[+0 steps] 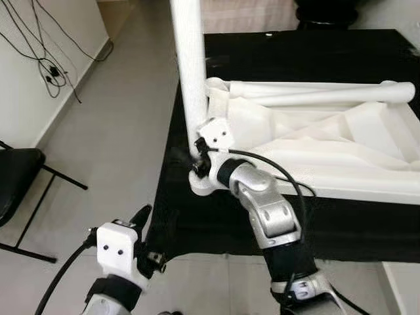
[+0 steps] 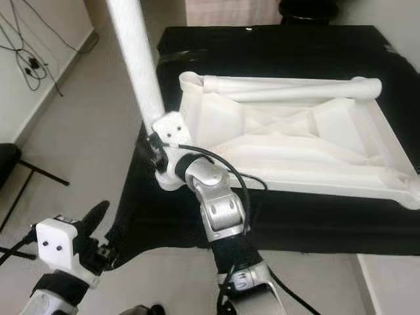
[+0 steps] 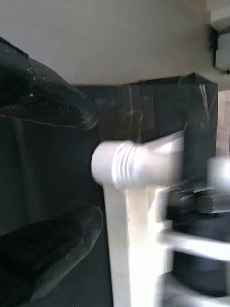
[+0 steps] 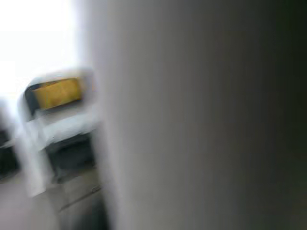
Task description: Building children table
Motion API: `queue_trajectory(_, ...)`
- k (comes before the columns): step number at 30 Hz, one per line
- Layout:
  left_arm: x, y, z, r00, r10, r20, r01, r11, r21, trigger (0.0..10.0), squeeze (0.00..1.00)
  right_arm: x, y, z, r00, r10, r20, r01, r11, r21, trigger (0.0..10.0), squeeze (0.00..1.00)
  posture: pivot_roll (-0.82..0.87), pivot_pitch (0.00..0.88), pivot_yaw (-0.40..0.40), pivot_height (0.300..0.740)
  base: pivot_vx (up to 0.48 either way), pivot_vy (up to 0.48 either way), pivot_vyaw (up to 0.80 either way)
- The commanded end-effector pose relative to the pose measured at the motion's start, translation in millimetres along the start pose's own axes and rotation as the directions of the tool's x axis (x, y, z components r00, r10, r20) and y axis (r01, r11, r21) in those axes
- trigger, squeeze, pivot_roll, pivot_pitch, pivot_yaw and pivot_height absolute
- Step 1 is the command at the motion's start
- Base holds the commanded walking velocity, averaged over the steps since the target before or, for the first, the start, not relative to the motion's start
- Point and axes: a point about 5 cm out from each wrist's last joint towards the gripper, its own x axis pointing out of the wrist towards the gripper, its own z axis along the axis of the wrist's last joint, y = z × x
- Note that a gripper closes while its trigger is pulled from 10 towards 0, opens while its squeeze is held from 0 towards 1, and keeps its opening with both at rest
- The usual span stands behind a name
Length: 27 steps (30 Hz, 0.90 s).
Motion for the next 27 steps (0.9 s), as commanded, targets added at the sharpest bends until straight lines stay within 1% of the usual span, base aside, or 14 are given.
queue_trajectory(1,-2.1,-0.6,-3.0,1.000,0.001,-0.021,-0.001,1.000,-0.006,10.0,0.00,5.0,1.8,13.8,0.985,0.159,0.062,-0.157,0.987,-0.042,10.0,1.00,0.08,0.218,0.001,0.740,0.000,0.000,0.00)
queue_trajectory(3,-2.1,-0.9,-2.9,1.000,0.000,-0.020,-0.001,1.000,-0.007,10.0,0.00,4.7,-0.6,16.8,0.977,0.203,0.064,-0.199,0.978,-0.065,10.0,1.00,0.08,0.218,0.001,0.740,0.000,0.000,0.00)
queue_trajectory(5,-2.1,-0.9,-2.9,1.000,0.000,-0.020,-0.001,1.000,-0.007,10.0,0.00,4.7,-0.6,16.8,0.977,0.203,0.064,-0.199,0.978,-0.065,10.0,1.00,0.08,0.218,0.001,0.740,0.000,0.000,0.00)
queue_trajectory(6,-2.5,-1.7,-2.6,1.000,0.001,-0.020,-0.001,1.000,-0.006,10.0,0.00,3.9,-2.3,18.9,0.948,0.315,0.048,-0.310,0.946,-0.093,10.0,0.20,0.09,0.224,-0.003,0.740,0.000,0.000,0.00)
queue_trajectory(7,-3.0,-2.6,-2.1,1.000,0.002,-0.019,-0.002,1.000,-0.006,10.0,0.00,2.3,-3.7,19.7,0.914,0.405,0.026,-0.400,0.910,-0.111,10.0,0.00,0.09,0.229,-0.006,0.740,0.000,0.000,0.00)
queue_trajectory(8,-3.6,-3.3,-1.8,1.000,0.003,-0.018,-0.003,1.000,-0.006,10.0,0.00,0.4,-3.8,19.6,0.866,0.500,0.004,-0.496,0.860,-0.121,10.0,0.00,0.10,0.231,-0.007,0.740,0.000,0.000,0.00)
queue_trajectory(9,-3.6,-3.3,-1.8,1.000,0.003,-0.018,-0.003,1.000,-0.006,10.0,0.00,0.4,-3.8,19.6,0.866,0.500,0.004,-0.496,0.860,-0.121,10.0,0.00,0.10,0.231,-0.007,0.740,0.000,0.000,0.00)
queue_trajectory(10,-4.3,-4.0,-1.4,1.000,0.003,-0.018,-0.004,1.000,-0.006,10.0,0.00,0.1,-5.6,21.1,0.826,0.564,-0.006,-0.560,0.819,-0.121,10.0,0.00,0.10,0.233,-0.009,0.740,0.000,0.000,0.00)
queue_trajectory(11,-4.8,-4.4,-1.1,1.000,0.004,-0.018,-0.004,1.000,-0.005,10.0,0.00,0.5,-7.0,22.2,0.805,0.594,-0.008,-0.590,0.798,-0.117,10.0,0.00,0.10,0.233,-0.009,0.740,0.000,0.000,0.00)
queue_trajectory(17,-7.1,-5.6,0.1,1.000,0.004,-0.021,-0.004,1.000,-0.005,10.0,0.00,9.0,-9.5,29.6,0.760,0.650,0.018,-0.647,0.758,-0.080,10.0,0.00,0.11,0.246,-0.007,0.740,0.000,0.000,0.00)
queue_trajectory(19,-7.1,-5.6,0.1,1.000,0.004,-0.021,-0.004,1.000,-0.005,10.0,0.00,9.0,-9.5,29.6,0.760,0.650,0.018,-0.647,0.758,-0.080,10.0,0.00,0.11,0.246,-0.007,0.740,0.000,0.000,0.00)
queue_trajectory(20,-7.6,-6.1,0.4,1.000,0.003,-0.022,-0.003,1.000,-0.006,10.0,0.00,11.0,-9.1,30.4,0.747,0.664,0.020,-0.661,0.747,-0.073,0.0,0.00,0.11,0.247,-0.006,0.740,0.000,0.000,0.00)
queue_trajectory(24,-8.5,-7.0,0.6,1.000,0.003,-0.025,-0.004,1.000,-0.006,10.0,0.00,13.0,-9.7,30.7,0.730,0.683,0.029,-0.680,0.730,-0.065,0.0,0.00,0.12,0.249,-0.005,0.740,0.000,0.000,0.00)
queue_trajectory(27,-8.4,-7.3,0.3,1.000,0.003,-0.027,-0.003,1.000,-0.007,10.0,0.00,12.4,-12.2,29.7,0.736,0.676,0.035,-0.673,0.737,-0.066,0.0,0.00,0.11,0.249,-0.004,0.740,0.000,0.000,0.00)
